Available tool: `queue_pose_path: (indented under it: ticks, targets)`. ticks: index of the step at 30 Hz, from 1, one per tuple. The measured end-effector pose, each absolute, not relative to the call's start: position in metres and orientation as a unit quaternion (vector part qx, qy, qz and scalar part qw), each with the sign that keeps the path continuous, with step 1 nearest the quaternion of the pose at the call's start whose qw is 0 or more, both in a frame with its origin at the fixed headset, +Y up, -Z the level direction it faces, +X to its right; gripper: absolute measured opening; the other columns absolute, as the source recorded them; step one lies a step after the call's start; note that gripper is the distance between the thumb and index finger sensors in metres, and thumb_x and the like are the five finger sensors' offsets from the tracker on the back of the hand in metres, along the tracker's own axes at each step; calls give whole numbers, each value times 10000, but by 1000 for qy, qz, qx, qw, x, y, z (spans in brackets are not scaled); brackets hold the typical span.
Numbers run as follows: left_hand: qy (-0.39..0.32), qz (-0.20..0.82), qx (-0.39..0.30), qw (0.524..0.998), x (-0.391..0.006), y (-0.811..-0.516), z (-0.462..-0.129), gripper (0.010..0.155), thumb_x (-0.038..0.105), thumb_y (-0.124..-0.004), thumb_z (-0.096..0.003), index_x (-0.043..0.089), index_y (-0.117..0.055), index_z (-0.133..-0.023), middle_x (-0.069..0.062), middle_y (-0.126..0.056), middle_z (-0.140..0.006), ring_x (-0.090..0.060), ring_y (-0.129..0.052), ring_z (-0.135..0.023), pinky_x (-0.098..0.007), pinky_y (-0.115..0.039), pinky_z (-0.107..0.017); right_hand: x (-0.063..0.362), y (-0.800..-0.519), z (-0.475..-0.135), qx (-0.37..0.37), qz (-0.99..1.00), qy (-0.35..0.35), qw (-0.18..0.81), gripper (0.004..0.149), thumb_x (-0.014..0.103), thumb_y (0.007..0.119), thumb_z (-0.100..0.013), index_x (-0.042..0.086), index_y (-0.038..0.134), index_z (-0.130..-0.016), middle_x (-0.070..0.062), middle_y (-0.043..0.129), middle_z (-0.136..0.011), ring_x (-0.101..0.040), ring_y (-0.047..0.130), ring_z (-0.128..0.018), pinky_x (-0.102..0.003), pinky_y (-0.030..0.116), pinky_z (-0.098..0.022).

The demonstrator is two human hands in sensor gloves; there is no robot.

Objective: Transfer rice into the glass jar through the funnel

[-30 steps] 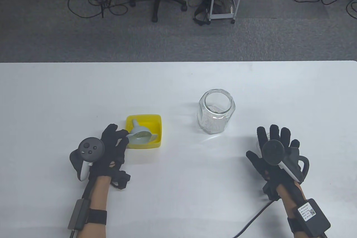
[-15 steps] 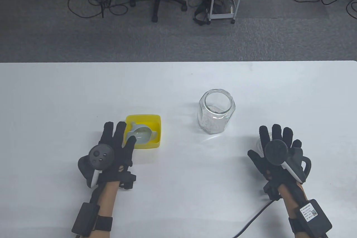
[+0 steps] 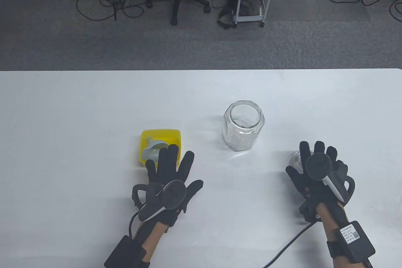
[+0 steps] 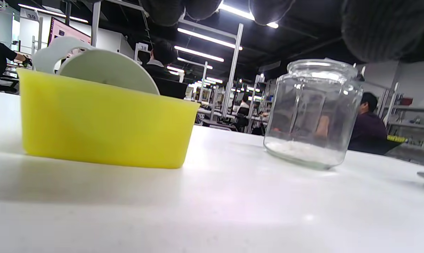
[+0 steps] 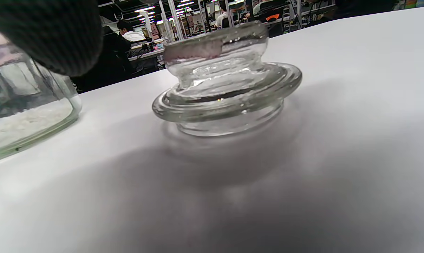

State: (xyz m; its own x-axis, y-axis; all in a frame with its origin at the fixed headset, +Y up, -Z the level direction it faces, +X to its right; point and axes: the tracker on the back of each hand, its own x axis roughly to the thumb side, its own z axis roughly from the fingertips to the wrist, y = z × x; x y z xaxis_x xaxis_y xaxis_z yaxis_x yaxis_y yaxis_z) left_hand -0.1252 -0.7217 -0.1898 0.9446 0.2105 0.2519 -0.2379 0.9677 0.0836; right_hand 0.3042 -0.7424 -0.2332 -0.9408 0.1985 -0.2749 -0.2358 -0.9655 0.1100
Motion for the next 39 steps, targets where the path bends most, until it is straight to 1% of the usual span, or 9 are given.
queue_pose_path:
  ticks: [2, 8, 11, 17, 24, 28, 33, 39]
  targets:
    - [-119, 96, 60, 986, -127, -726, -190, 844, 741, -753, -503, 430, -339, -1170, -162, -236, -1292, -474, -320, -1174, -784, -344, -715, 305, -744, -234, -135, 982, 72, 110, 842, 676, 743, -375, 432, 265, -1024, -77, 175, -1176, -470, 151, -1059, -702, 276, -724]
    - [-121, 75, 29, 989, -132, -741, -188, 838, 733, -751, -507, 426, -342, -1171, -160, -233, -1293, -470, -319, -1175, -787, -338, -714, 306, -749, -235, -148, 980, 83, 100, 811, 672, 743, -379, 440, 316, -1028, -77, 191, -1177, -484, 192, -1062, -696, 312, -731]
    - [-126, 75, 25, 989, -132, -742, -188, 825, 726, -745, -512, 431, -342, -1168, -154, -234, -1293, -465, -320, -1177, -785, -337, -717, 308, -752, -236, -156, 979, 93, 96, 806, 661, 741, -387, 447, 295, -1023, -93, 206, -1175, -497, 278, -1065, -683, 369, -737]
    - [-135, 78, 20, 988, -131, -743, -188, 812, 719, -738, -517, 433, -344, -1167, -152, -237, -1294, -464, -331, -1178, -783, -343, -721, 310, -759, -239, -164, 977, 106, 88, 791, 647, 736, -395, 456, 286, -1017, -89, 228, -1175, -496, 374, -1064, -664, 436, -743]
    - [-140, 77, 15, 987, -131, -743, -188, 789, 707, -731, -528, 442, -350, -1166, -154, -239, -1295, -473, -340, -1177, -785, -349, -722, 309, -758, -239, -171, 977, 96, 77, 773, 620, 743, -398, 476, 296, -1012, -76, 289, -1178, -423, 499, -1065, -644, 485, -750]
    - [-138, 78, 14, 987, -131, -743, -188, 781, 699, -733, -532, 445, -353, -1165, -152, -242, -1294, -477, -349, -1176, -784, -353, -723, 310, -756, -239, -180, 977, 79, 78, 738, 582, 766, -401, 502, 349, -1005, -58, 383, -1169, -381, 571, -1046, -627, 517, -751]
    - [-137, 79, 12, 987, -131, -743, -188, 767, 691, -730, -537, 449, -362, -1164, -154, -245, -1295, -485, -356, -1175, -785, -357, -724, 311, -756, -240, -180, 978, 68, 80, 737, 576, 791, -389, 505, 389, -1003, -53, 457, -1153, -366, 607, -1029, -622, 529, -752]
    - [-138, 78, 10, 987, -130, -743, -187, 764, 689, -729, -539, 447, -364, -1165, -155, -244, -1295, -490, -361, -1174, -787, -358, -724, 312, -756, -242, -174, 980, 58, 78, 731, 578, 803, -378, 503, 428, -1001, -53, 505, -1137, -354, 633, -1010, -619, 538, -752]
